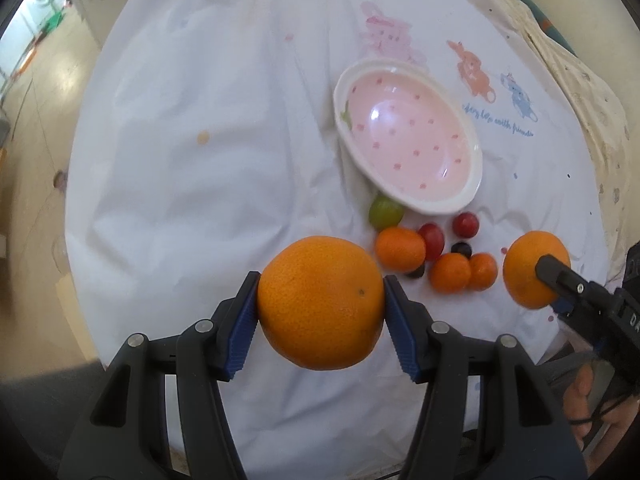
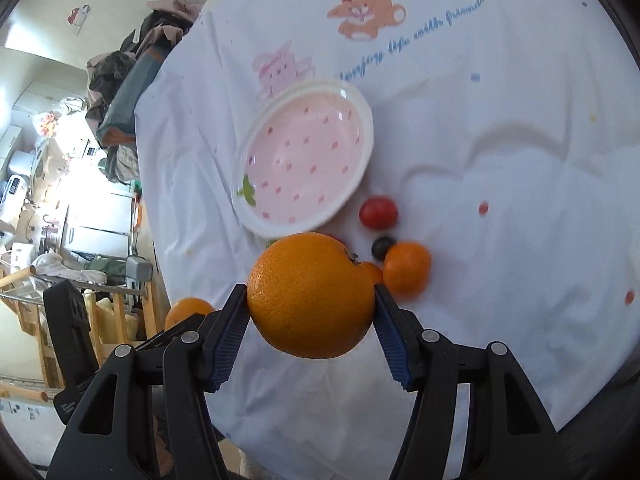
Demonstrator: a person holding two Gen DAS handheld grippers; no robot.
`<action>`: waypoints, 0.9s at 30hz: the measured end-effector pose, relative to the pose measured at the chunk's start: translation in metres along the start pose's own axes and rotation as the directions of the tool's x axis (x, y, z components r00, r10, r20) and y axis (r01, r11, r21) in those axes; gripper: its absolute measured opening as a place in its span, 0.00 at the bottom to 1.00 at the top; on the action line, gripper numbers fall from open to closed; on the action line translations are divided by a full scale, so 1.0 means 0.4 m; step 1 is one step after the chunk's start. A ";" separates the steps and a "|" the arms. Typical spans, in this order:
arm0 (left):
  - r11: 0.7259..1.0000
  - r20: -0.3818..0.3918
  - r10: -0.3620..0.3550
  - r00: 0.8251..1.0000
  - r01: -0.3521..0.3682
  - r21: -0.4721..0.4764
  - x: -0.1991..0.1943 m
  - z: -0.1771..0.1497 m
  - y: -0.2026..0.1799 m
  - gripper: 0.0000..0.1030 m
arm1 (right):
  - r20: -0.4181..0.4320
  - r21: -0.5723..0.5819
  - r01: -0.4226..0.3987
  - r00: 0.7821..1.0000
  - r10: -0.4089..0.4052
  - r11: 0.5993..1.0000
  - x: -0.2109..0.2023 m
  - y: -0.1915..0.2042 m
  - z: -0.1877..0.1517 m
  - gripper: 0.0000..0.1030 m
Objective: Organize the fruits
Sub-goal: 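Carry the orange in the left tool over the pink plate while the right tool grasps a tangerine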
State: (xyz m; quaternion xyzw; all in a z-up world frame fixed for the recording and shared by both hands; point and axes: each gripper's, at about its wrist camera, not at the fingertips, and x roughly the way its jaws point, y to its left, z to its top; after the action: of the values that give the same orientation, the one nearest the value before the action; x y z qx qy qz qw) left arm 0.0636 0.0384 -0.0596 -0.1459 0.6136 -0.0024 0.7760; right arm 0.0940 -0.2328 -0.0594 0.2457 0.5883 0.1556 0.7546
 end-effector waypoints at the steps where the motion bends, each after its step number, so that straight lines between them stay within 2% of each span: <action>1: 1.000 0.015 0.008 1.000 -0.008 0.014 -0.010 0.013 -0.007 0.54 | 0.007 -0.006 0.000 1.000 0.000 1.000 -0.005 0.000 0.016 0.62; 8: 0.997 0.100 0.046 0.994 -0.053 0.065 -0.046 0.159 -0.052 0.54 | 0.067 -0.057 0.003 0.998 0.001 0.998 -0.013 0.021 0.161 0.61; 11: 0.991 0.142 0.070 0.987 -0.085 0.102 -0.031 0.220 -0.078 0.54 | 0.092 -0.077 0.023 0.996 -0.016 0.997 0.003 0.032 0.219 0.61; 13: 0.986 0.144 0.093 0.985 -0.111 0.121 -0.004 0.260 -0.094 0.54 | 0.100 -0.076 0.019 0.995 -0.012 0.997 0.020 0.033 0.258 0.61; 20: 0.988 0.127 0.054 0.990 -0.072 0.140 0.092 0.327 -0.130 0.54 | 0.073 -0.092 0.041 0.997 -0.034 0.995 0.116 0.019 0.365 0.61; 27: 0.985 0.093 0.016 0.996 -0.032 0.172 0.178 0.339 -0.159 0.54 | 0.021 -0.115 0.085 0.996 -0.084 0.990 0.221 -0.003 0.400 0.61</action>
State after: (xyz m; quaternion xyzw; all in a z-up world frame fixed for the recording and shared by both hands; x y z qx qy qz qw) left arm 0.2215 -0.0053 -0.0851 -0.0702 0.5767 -0.0397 0.8129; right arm 0.2711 -0.2177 -0.1018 0.1778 0.5819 0.1552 0.7783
